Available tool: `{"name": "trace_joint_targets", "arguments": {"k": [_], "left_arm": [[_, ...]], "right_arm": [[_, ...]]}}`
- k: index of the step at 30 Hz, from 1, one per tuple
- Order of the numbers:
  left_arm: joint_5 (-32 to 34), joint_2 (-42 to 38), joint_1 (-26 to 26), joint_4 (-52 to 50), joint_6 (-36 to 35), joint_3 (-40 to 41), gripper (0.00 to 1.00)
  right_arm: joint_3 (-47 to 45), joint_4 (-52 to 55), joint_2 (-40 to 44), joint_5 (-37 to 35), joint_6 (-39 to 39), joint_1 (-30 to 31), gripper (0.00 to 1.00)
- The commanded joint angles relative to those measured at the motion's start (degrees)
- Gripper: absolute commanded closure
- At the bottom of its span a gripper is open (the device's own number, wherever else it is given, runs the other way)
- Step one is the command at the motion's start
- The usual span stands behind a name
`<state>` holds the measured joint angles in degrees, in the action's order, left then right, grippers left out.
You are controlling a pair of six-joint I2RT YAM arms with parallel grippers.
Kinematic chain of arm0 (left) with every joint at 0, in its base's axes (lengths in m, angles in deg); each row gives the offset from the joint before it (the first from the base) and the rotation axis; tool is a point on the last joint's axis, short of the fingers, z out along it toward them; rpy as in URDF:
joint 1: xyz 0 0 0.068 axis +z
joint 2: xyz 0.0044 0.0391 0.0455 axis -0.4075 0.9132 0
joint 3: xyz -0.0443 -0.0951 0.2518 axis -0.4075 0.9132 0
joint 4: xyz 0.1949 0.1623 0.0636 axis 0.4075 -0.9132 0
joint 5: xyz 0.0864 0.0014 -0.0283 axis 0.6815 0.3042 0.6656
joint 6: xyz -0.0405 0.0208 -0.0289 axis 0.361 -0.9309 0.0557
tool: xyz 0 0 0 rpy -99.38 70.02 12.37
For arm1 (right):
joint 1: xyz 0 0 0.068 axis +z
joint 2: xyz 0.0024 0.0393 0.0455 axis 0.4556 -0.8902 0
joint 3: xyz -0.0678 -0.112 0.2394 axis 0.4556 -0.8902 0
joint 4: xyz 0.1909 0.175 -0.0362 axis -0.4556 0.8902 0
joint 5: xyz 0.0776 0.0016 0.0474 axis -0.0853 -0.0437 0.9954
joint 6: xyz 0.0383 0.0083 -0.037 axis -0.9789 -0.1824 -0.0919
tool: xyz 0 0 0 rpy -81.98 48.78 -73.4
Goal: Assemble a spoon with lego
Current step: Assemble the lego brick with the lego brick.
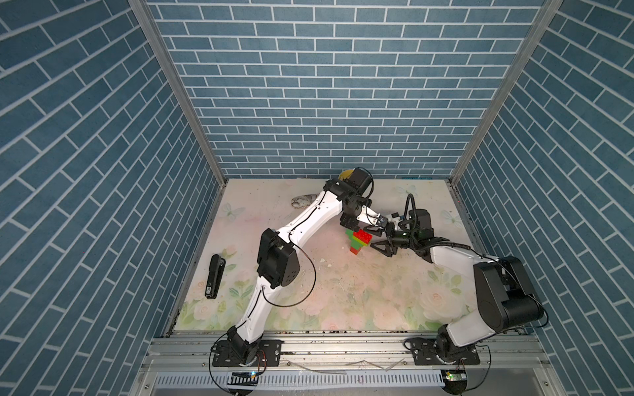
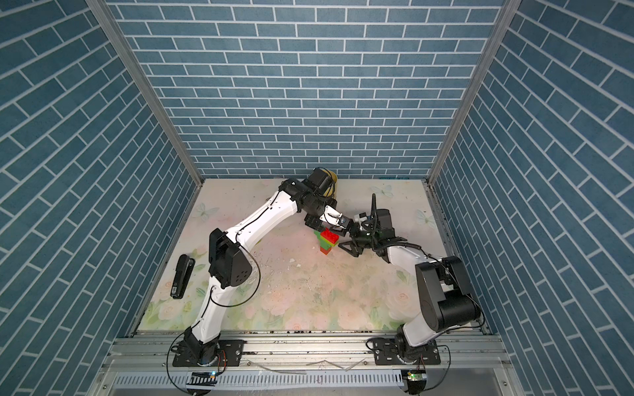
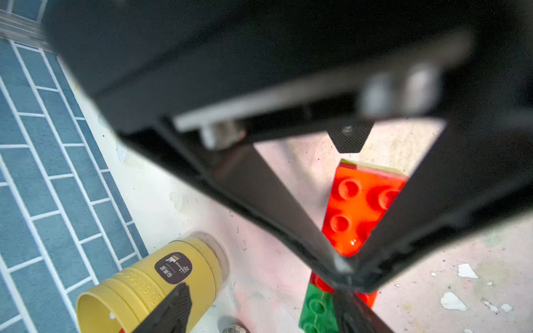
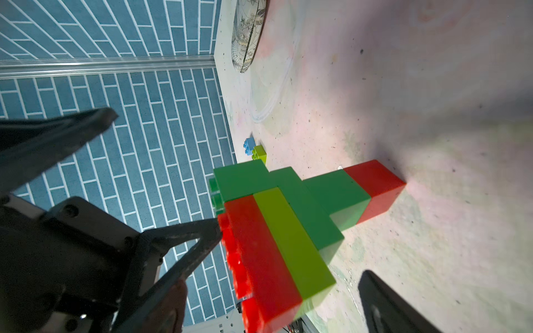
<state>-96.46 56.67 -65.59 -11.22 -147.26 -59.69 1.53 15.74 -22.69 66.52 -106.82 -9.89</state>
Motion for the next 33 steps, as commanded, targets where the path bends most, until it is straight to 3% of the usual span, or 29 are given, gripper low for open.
{"name": "trace_joint_targets", "arguments": {"k": [1,8,11,13,15,16,20,25,29,33], "left_arm": [[-0.7,-2.2,0.1,0.2,0.7,-2.7,0.20],[1.0,-7.4,0.3,0.5,2.7,0.0,0.19],[3.4,-12.1,1.0,2.1,10.7,3.8,0.20],[7.3,-16.7,2.6,7.2,23.6,8.3,0.20],[16.5,-21.8,4.6,13.6,42.5,15.0,0.23],[22.5,-23.8,5.4,14.0,50.1,17.6,0.23],[35.2,-34.3,10.2,9.1,72.9,32.7,0.21],[25.7,-44.9,23.2,10.5,97.5,56.3,0.19],[23.4,-46.5,25.4,18.2,104.3,66.8,0.13],[19.5,-43.3,27.9,25.3,109.5,71.8,0.06]], "right_arm": [[0.0,4.3,4.5,-0.9,3.3,-0.6,0.07],[1.2,12.2,10.3,-2.1,6.6,-1.5,0.06],[6.2,24.0,13.0,-5.6,13.5,-1.5,0.07],[11.9,35.6,15.4,-11.8,21.8,-1.3,0.06],[17.0,43.1,16.7,-16.8,26.7,-1.4,0.07],[19.0,45.3,16.8,-17.9,28.1,-1.5,0.06],[23.8,47.9,16.6,-19.4,29.4,-1.4,0.06],[26.1,46.1,13.9,-17.0,28.5,-1.3,0.07],[27.7,46.3,11.9,-16.2,29.1,-1.0,0.07],[28.5,46.6,10.9,-15.8,29.4,-1.0,0.07]]}}
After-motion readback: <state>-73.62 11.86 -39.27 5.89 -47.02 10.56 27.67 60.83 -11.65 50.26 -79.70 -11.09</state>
